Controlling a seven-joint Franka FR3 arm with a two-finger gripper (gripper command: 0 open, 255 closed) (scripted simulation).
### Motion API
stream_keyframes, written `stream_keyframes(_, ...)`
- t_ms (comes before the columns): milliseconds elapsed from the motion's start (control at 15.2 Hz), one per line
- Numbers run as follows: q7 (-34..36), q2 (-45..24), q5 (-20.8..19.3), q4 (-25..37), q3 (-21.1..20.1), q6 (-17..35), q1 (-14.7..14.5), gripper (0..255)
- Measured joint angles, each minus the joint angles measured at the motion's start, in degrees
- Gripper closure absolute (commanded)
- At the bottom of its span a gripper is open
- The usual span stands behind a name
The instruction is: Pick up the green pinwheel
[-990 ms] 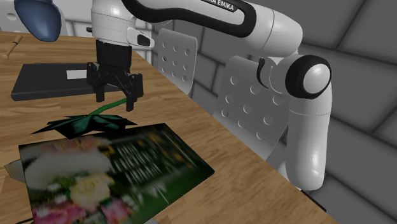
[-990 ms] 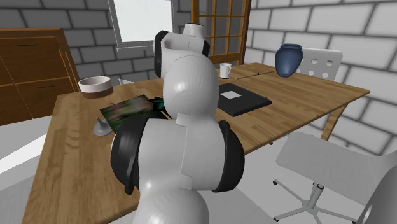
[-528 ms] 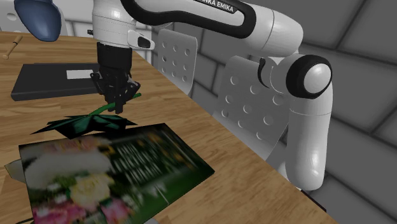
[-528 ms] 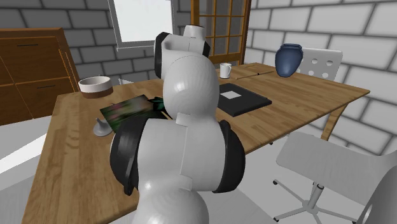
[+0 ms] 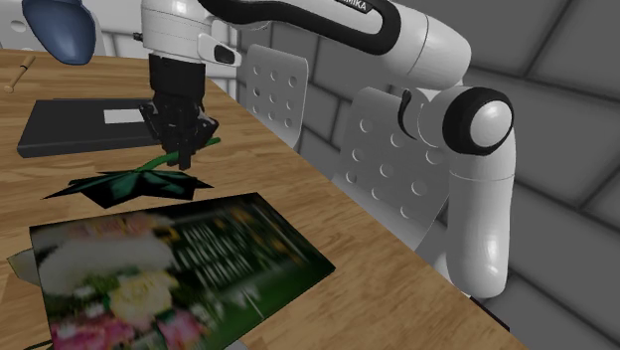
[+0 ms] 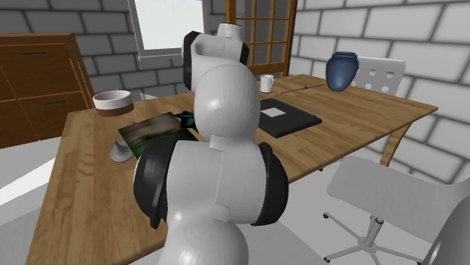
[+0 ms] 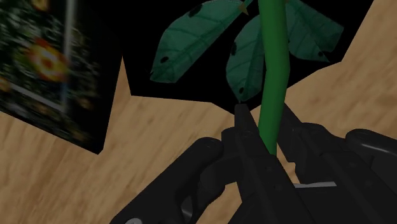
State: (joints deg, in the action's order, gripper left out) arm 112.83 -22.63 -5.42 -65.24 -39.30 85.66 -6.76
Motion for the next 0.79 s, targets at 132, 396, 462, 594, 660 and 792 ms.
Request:
stream_keyframes(132,0.34,-0.88,-0.57,2.81,0.04,-1.96,-0.86,255)
stream_keyframes(396,1.17,-4.07,-2.56,11.22,0.37,-7.21,-3.82,255)
stream_keyframes(462,1.28,-4.4,-2.8,12.46,0.4,-8.12,-4.24,255)
stream_keyframes(594,1.79,-6.58,-4.16,17.92,0.72,-11.29,-6.55,255)
stream_keyframes(660,1.83,-7.99,-5.01,21.35,1.0,-13.21,-7.91,255)
stream_keyframes(792,1.85,-10.79,-6.66,28.06,1.71,-16.86,-10.79,255)
